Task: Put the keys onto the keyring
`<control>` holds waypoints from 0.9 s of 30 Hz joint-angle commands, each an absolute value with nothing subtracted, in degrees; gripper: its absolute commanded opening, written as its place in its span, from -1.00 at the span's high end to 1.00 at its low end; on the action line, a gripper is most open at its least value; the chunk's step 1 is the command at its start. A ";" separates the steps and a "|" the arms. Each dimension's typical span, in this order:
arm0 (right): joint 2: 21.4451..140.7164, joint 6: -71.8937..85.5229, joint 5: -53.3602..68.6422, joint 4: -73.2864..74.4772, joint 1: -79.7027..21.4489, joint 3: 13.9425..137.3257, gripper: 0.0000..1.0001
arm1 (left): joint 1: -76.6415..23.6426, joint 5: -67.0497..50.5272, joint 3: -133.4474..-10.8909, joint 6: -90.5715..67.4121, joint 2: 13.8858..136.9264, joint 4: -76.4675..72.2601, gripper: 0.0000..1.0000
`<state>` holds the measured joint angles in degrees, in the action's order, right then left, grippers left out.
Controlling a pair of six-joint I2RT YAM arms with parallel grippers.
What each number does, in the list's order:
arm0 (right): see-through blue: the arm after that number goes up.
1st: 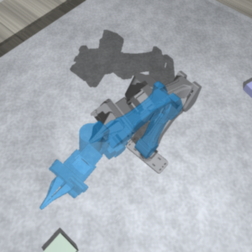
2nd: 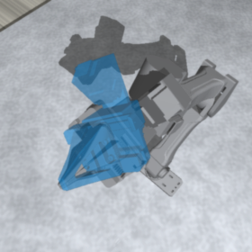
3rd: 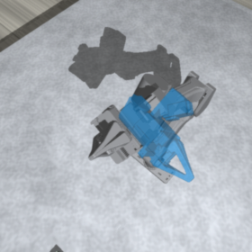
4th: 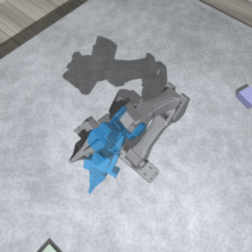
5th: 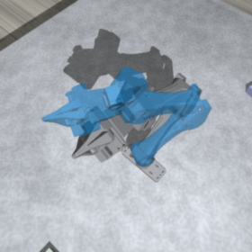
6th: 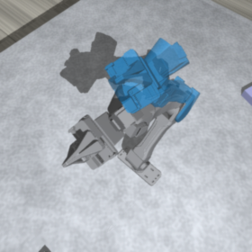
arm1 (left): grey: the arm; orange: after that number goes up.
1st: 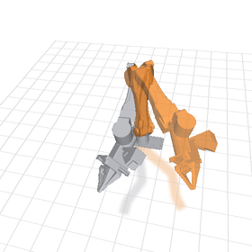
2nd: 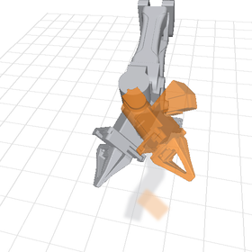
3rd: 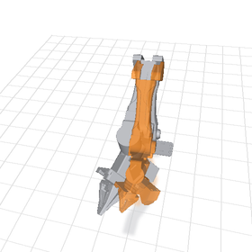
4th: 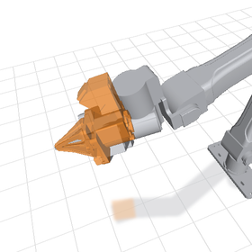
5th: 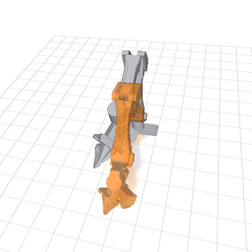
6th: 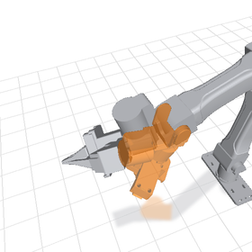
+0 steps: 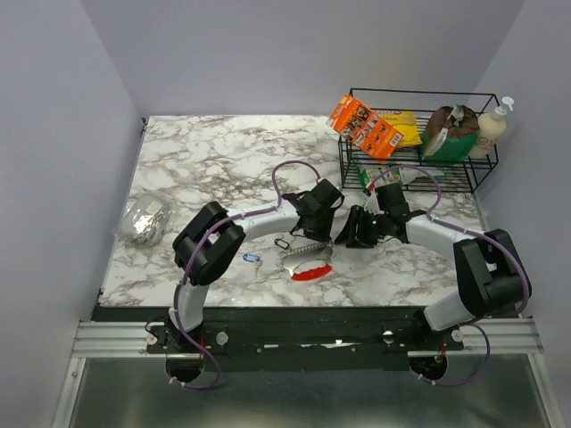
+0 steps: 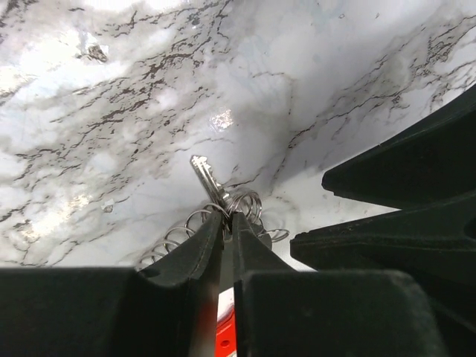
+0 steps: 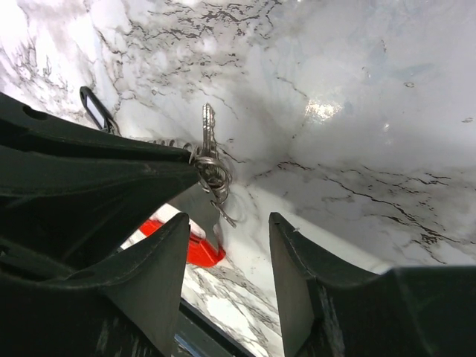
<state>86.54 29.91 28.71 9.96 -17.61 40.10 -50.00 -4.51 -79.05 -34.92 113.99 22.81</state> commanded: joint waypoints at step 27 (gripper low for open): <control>81.92 28.21 43.50 -7.37 -17.40 35.25 -0.17 | -49.92 -7.12 -57.93 -33.13 96.08 3.17 1.00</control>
<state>84.12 28.47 36.62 0.30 -17.61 36.93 -49.95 -5.06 -60.77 -33.87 100.60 10.74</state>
